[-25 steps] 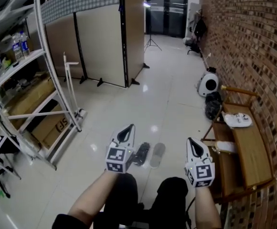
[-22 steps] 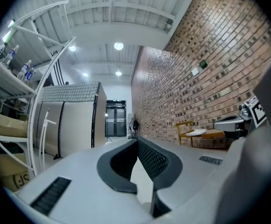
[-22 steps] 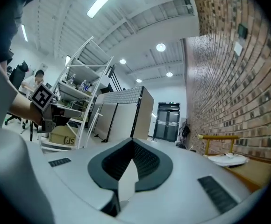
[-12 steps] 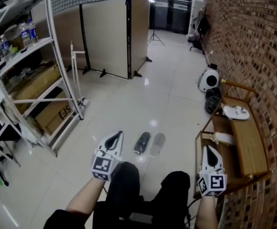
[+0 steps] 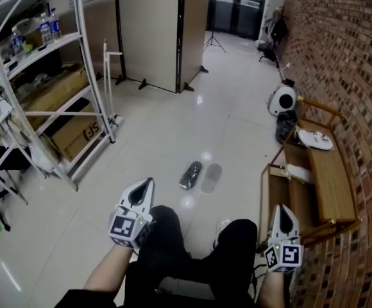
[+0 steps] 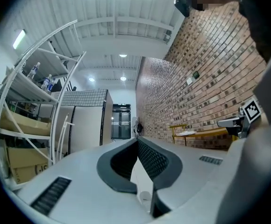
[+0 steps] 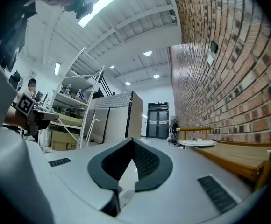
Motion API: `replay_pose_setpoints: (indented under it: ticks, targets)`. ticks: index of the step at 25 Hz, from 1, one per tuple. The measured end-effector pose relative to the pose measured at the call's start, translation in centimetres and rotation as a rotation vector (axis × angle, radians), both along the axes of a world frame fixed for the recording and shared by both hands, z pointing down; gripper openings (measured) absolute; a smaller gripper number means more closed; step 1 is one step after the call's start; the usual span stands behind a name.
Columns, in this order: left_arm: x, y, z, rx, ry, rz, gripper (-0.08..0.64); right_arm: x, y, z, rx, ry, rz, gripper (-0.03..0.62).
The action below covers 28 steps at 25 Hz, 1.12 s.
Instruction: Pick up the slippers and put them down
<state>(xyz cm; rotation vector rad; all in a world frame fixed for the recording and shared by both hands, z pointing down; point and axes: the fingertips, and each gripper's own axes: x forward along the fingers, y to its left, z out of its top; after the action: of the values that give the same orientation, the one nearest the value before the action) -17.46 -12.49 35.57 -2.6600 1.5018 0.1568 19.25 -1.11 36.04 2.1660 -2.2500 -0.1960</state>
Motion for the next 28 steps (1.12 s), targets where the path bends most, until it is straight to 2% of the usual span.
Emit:
replay_pose_setpoints:
  ticks: [3,7,11,15,19,28]
  targets:
    - [0.0,2.1,0.6,-0.027,0.024,-0.009,0.003,0.0,1.8,0.5,-0.013,0.017,-0.012,0.009]
    - [0.5,4.3,1.2,-0.018,0.029,-0.012,0.003,0.5,3.9,1.1,-0.027,0.023,-0.011,0.009]
    - [2.0,5.5,1.5,-0.013,0.045,-0.004,0.003,1.4,5.0,1.5,-0.032,0.028,-0.022,0.009]
    - [3.2,6.8,1.8,-0.034,0.053,0.001,0.003,2.0,5.9,1.4,-0.029,-0.004,-0.002,0.009]
    - [4.7,7.3,1.9,-0.027,0.067,0.010,0.003,2.4,6.0,1.6,-0.027,0.010,-0.028,0.009]
    - [6.5,8.9,2.5,-0.045,0.043,0.032,0.003,3.8,8.3,2.6,-0.022,-0.017,-0.025,0.009]
